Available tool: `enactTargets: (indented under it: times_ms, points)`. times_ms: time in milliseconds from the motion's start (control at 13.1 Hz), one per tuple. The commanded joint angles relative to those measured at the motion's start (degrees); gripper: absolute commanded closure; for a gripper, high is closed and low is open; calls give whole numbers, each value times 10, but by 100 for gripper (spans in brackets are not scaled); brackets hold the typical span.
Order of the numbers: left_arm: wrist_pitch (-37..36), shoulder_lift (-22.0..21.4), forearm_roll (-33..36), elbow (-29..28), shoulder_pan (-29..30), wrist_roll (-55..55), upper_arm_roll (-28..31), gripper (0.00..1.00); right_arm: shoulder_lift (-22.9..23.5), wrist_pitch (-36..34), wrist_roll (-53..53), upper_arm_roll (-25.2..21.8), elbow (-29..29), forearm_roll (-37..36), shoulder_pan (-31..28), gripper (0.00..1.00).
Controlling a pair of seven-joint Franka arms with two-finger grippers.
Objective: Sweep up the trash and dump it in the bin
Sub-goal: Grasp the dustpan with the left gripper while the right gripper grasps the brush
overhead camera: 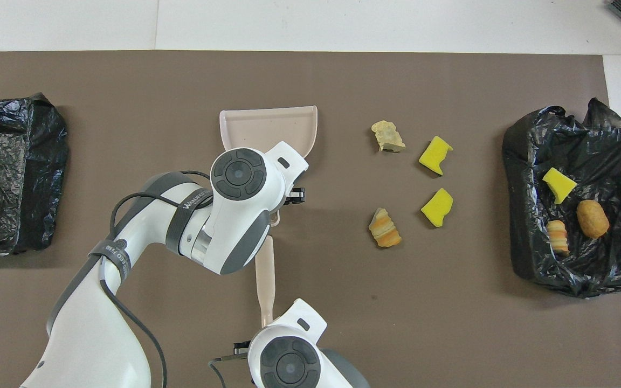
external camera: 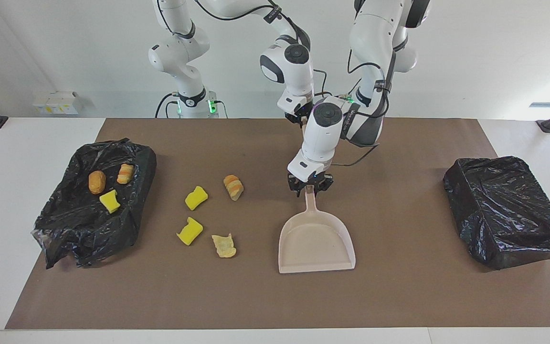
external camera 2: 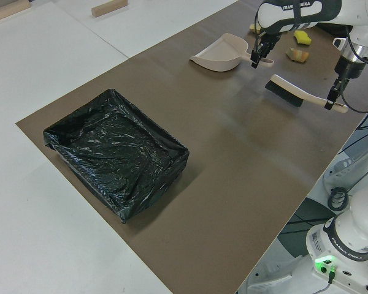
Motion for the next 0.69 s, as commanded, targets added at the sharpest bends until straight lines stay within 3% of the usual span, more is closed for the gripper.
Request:
enactTargets:
  times_ms: [0, 459, 612]
  points:
    - [-10, -9, 10, 3, 17, 13, 8, 100, -65, -88, -21, 2, 10, -9, -49, 100]
    - [-124, -6, 13, 102, 101, 178, 8, 100, -129, -218, -125, 1, 15, -39, -159, 100]
    - [-192, -1, 11, 138, 130, 279, 8, 100, -136, -237, -174, 1, 29, -42, -233, 100]
